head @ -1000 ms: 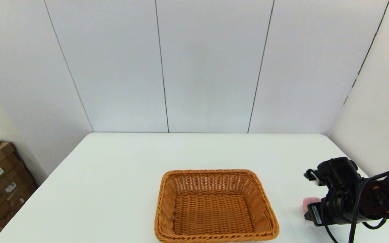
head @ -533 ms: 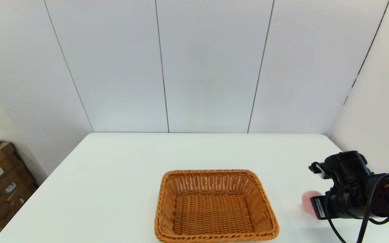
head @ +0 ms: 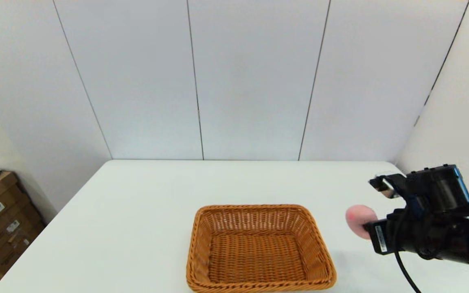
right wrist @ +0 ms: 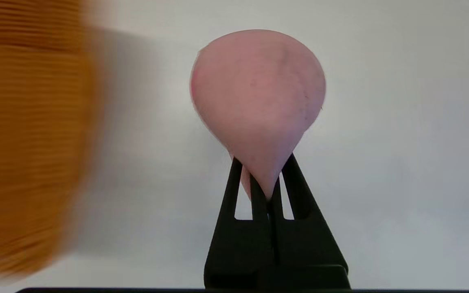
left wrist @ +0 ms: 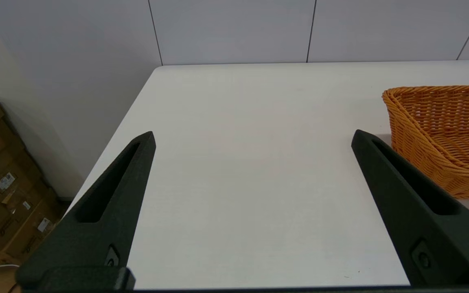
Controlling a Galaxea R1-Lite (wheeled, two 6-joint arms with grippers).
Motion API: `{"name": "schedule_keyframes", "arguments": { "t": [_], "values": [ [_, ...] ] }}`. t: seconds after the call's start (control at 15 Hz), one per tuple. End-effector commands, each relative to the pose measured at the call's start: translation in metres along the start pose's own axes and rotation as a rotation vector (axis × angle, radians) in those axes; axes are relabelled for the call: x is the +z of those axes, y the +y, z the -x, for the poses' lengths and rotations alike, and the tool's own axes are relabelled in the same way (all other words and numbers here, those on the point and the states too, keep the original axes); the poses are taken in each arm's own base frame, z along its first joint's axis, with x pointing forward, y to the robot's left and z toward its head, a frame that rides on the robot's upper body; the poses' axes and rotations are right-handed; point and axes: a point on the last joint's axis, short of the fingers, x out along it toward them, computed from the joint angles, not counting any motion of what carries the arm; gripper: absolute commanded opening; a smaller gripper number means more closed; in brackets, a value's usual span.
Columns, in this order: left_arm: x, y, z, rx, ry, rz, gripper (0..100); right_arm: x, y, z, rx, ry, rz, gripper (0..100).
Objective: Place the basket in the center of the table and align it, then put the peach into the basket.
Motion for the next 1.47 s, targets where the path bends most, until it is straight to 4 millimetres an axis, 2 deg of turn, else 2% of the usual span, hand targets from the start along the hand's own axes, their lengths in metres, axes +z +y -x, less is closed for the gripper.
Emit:
{"name": "schedule_keyframes", "arguments": {
  "t": [0.07,0.2,0.4,0.53,0.67,0.73,0.93,1.13,1.27,1.4,1.47],
  "values": [
    [0.000,0.000,0.000,0.008,-0.001,0.002,100,0.012,0.066,0.082,0.318,-0.181,0.138,0],
    [0.000,0.000,0.000,0.008,0.000,0.001,100,0.008,0.086,0.067,0.352,-0.109,0.185,0],
    [0.000,0.000,0.000,0.008,-0.001,0.004,100,0.004,0.100,0.035,0.321,-0.014,0.217,0],
    [0.000,0.000,0.000,0.009,-0.001,0.005,100,0.006,0.110,0.017,0.325,-0.019,0.215,0],
    [0.000,0.000,0.000,0.010,0.000,0.005,100,0.010,0.118,0.008,0.323,-0.025,0.214,0],
    [0.000,0.000,0.000,0.010,0.000,0.005,100,0.011,0.121,0.004,0.290,-0.030,0.208,100],
    [0.000,0.000,0.000,0.011,-0.001,0.007,100,0.017,0.115,0.010,0.248,-0.073,0.183,100],
    [0.000,0.000,0.000,0.013,0.000,0.008,100,0.035,0.090,0.025,0.195,-0.161,0.095,100],
    [0.000,0.000,0.000,0.013,-0.002,0.009,100,0.045,0.068,0.043,0.153,-0.234,0.035,100],
    [0.000,0.000,0.000,0.014,-0.002,0.012,100,0.053,0.029,0.080,0.003,-0.380,-0.049,100],
    [0.000,0.000,0.000,0.014,-0.002,0.012,100,0.050,0.016,0.096,-0.045,-0.423,-0.068,100]
  ]
}}
